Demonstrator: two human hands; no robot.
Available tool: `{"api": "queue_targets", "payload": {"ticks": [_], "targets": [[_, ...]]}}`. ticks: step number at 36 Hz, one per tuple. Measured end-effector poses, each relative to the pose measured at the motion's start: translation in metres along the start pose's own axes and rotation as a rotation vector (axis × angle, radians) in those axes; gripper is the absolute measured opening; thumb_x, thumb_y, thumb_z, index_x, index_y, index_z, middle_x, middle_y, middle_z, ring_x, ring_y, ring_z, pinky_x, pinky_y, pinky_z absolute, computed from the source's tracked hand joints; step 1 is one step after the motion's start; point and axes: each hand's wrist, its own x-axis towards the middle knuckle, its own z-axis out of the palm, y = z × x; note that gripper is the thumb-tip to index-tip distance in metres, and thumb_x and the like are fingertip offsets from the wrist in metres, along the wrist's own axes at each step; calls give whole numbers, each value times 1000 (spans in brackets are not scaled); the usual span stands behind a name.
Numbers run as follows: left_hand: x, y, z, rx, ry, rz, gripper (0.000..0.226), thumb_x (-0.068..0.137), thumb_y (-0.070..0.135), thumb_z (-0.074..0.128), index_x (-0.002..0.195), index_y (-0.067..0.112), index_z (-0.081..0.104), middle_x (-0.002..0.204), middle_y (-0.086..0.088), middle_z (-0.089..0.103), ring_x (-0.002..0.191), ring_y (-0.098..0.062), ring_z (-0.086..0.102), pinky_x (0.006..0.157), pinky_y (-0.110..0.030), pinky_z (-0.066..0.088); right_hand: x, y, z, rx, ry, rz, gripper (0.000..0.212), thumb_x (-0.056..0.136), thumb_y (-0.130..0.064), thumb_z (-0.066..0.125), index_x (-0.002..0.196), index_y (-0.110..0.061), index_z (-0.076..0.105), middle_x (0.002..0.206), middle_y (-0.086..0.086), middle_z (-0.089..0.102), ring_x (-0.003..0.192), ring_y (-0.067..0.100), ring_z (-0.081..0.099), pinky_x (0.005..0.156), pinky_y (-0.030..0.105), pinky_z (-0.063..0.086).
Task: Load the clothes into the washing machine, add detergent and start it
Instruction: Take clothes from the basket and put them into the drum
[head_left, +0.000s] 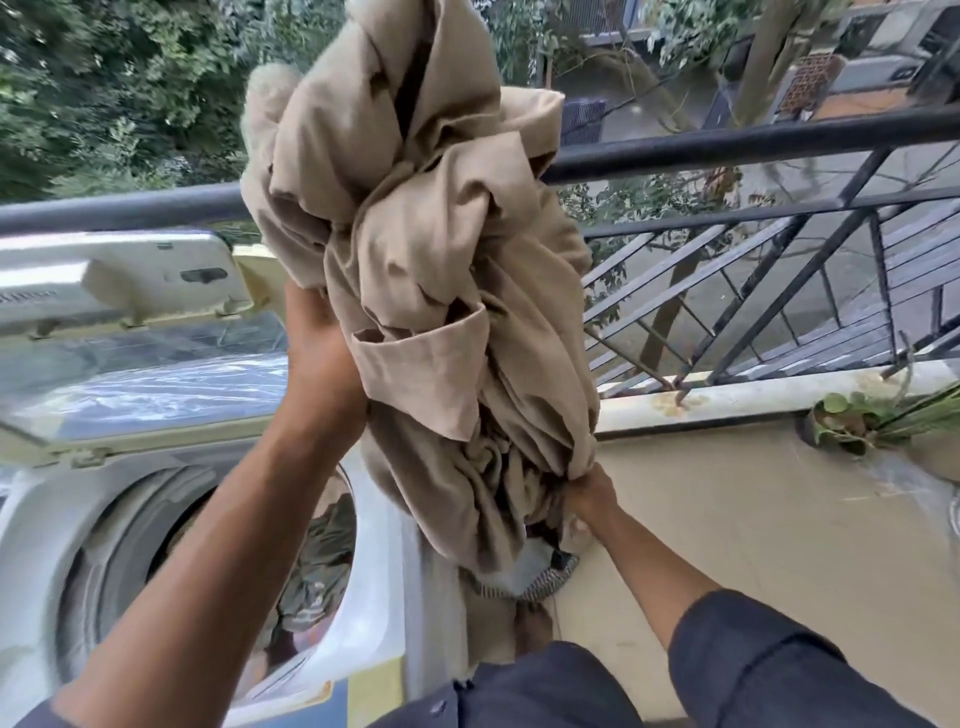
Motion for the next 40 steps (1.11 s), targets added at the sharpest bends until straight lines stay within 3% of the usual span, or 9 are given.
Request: {"api": "queue_targets", "payload": {"ticks": [2,6,9,20,27,31,34,37,40], "targets": [[7,-17,-8,-67,-7,-68,98,64,53,92,140,12,46,115,13,56,115,17,57,103,-13,47,-20,-19,-13,39,75,-15,66,70,-40,56,125,-5,66,124,22,70,118,42,64,89,41,50],[8,-31,-11,150,-9,-25,34,91,29,79,116,40,59,110,23,65,106,13,64,98,-22,54,-26,-34,-51,32,235,-82,54,74,-52,48,97,-9,74,105,21,74,101,41,68,70,35,39],[5,-36,-5,258,-2,-10,19,81,43,74,91,28,68,99,-6,75,102,-25,72,82,-51,59,-34,-53,-88,66,354,-129,45,79,-46,52,90,-8,74,95,17,75,90,38,69,68,38,47],[0,-60,10,631,-70,-23,70,66,75,53,101,16,70,90,-8,74,91,-30,73,67,-36,50,-166,-169,-161,584,239,-594,31,82,6,46,66,-13,64,60,-6,63,54,6,53,50,18,40],[-2,-43,0,263,-290,-153,63,72,68,58,120,29,61,119,0,69,117,-21,60,89,-35,46,-199,-200,-129,712,-170,-739,31,90,-4,52,108,-12,76,107,9,75,101,20,66,93,36,51],[5,-53,-29,-204,-710,-306,75,60,7,68,134,16,60,124,-4,72,118,-27,63,87,-33,52,-202,-199,-120,764,-416,-705,42,101,-5,42,136,-12,64,133,12,67,125,24,61,117,47,40],[2,-54,-37,-436,-899,-394,87,52,31,93,133,14,67,129,-11,69,109,-26,68,88,-35,54,-201,-197,-119,797,-486,-675,44,100,-17,47,141,-16,61,143,18,61,137,34,54,124,58,28],[-6,-48,-24,-297,-806,-387,99,61,80,83,137,19,65,144,-11,65,129,-20,63,111,-46,52,-202,-198,-113,834,-527,-640,46,103,-26,46,144,-5,56,146,26,56,140,41,50,124,59,28],[-14,-36,-1,-141,-606,-263,70,67,53,94,119,16,66,113,5,80,110,-5,72,98,-30,59,-206,-200,-107,828,-548,-653,56,107,-38,43,152,-6,47,153,21,51,145,36,46,125,54,27]]}}
